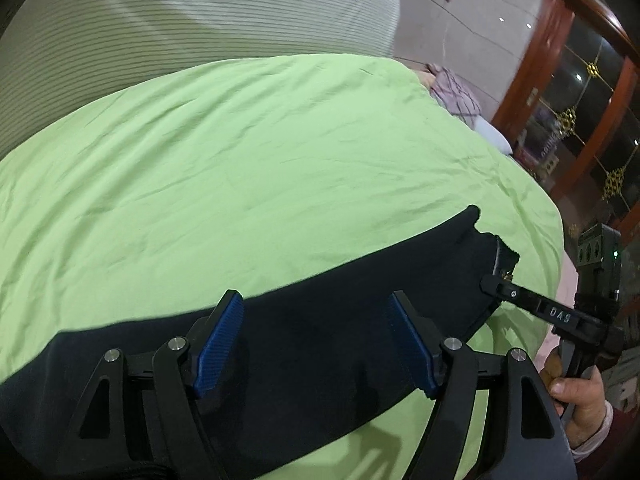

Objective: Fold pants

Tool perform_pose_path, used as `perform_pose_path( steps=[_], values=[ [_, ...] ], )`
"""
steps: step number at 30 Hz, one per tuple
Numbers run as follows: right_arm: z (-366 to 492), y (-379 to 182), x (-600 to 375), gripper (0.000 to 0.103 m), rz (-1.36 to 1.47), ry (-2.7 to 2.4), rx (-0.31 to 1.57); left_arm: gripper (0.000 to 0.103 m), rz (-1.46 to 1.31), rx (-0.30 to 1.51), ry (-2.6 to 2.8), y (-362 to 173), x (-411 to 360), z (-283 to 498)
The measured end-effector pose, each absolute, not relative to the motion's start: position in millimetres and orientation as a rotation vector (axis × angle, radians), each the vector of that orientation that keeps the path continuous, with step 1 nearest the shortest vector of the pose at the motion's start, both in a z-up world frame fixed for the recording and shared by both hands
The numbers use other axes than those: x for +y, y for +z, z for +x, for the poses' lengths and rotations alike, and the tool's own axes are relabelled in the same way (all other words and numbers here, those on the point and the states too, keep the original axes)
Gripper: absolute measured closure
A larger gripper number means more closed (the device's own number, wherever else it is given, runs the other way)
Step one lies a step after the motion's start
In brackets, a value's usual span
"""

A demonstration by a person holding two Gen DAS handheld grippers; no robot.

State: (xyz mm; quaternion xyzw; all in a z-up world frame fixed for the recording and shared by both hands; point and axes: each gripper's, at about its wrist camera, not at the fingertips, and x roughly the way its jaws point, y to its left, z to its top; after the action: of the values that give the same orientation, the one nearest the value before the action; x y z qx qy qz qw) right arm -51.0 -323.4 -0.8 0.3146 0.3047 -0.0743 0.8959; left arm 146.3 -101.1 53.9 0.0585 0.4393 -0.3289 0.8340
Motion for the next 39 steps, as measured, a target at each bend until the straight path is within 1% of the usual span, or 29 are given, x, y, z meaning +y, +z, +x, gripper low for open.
perform_pose_path(
  steps=[5, 6, 8, 9, 10, 12, 13, 14, 15, 16, 17, 21, 24, 26, 30, 31, 32, 33, 34, 35, 37, 38, 39],
  values=[
    [-70, 6, -334, 0.097, 0.637, -0.199, 0.587, 0.028, 0.157, 0.957, -0.771, 51, -136, 152],
    [-71, 5, -338, 0.097, 0.646, -0.202, 0.59, 0.028, 0.168, 0.966, -0.779, 49, -143, 152],
    [-65, -3, -339, 0.097, 0.652, -0.157, 0.658, 0.028, 0.197, 0.983, -0.813, 44, -160, 152],
    [-65, -6, -340, 0.096, 0.66, -0.154, 0.676, 0.028, 0.205, 0.987, -0.829, 42, -167, 152],
    [-68, -8, -340, 0.093, 0.681, -0.158, 0.673, 0.028, 0.223, 0.996, -0.85, 39, -178, 153],
    [-76, -7, -340, 0.091, 0.694, -0.155, 0.656, 0.028, 0.256, 1.002, -0.875, 36, -190, 152],
    [-80, -4, -340, 0.084, 0.686, -0.175, 0.645, 0.028, 0.278, 1.007, -0.89, 34, -199, 152],
    [-84, -2, -341, 0.069, 0.679, -0.193, 0.636, 0.028, 0.299, 1.015, -0.905, 32, -209, 152],
    [-88, 0, -341, 0.061, 0.677, -0.203, 0.625, 0.028, 0.318, 1.022, -0.924, 31, -217, 152],
    [-93, 1, -343, 0.049, 0.685, -0.204, 0.608, 0.028, 0.333, 1.026, -0.94, 30, -222, 152],
    [-95, 1, -344, 0.047, 0.693, -0.196, 0.601, 0.028, 0.353, 1.026, -0.955, 29, -228, 152],
    [-96, -11, -346, 0.047, 0.754, -0.179, 0.621, 0.028, 0.428, 1.048, -1.007, 21, -252, 155],
    [-97, -20, -348, 0.047, 0.806, -0.134, 0.603, 0.028, 0.468, 1.104, -1.05, 11, -266, 162],
    [-94, -23, -349, 0.047, 0.821, -0.092, 0.593, 0.031, 0.488, 1.167, -1.102, 1, -279, 169],
    [-81, -23, -339, 0.049, 0.783, -0.061, 0.593, 0.031, 0.501, 1.212, -1.156, -6, -293, 180],
    [-79, -24, -337, 0.052, 0.777, -0.056, 0.593, 0.031, 0.498, 1.217, -1.166, -6, -295, 182],
    [-77, -26, -335, 0.062, 0.757, -0.067, 0.601, 0.032, 0.499, 1.222, -1.173, -7, -299, 183],
    [-72, -24, -334, 0.069, 0.752, -0.075, 0.605, 0.034, 0.501, 1.223, -1.175, -8, -301, 183],
    [-72, -27, -336, 0.079, 0.757, -0.08, 0.606, 0.035, 0.508, 1.219, -1.181, -8, -304, 182],
    [-73, -31, -341, 0.086, 0.787, -0.073, 0.596, 0.037, 0.515, 1.207, -1.188, -8, -307, 179],
    [-77, -34, -345, 0.088, 0.811, -0.055, 0.584, 0.052, 0.529, 1.171, -1.22, -6, -309, 173],
    [-78, -33, -344, 0.088, 0.803, -0.052, 0.582, 0.057, 0.532, 1.156, -1.235, -3, -310, 171],
    [-78, -32, -343, 0.088, 0.797, -0.052, 0.578, 0.068, 0.533, 1.14, -1.255, -1, -311, 167]
  ],
)
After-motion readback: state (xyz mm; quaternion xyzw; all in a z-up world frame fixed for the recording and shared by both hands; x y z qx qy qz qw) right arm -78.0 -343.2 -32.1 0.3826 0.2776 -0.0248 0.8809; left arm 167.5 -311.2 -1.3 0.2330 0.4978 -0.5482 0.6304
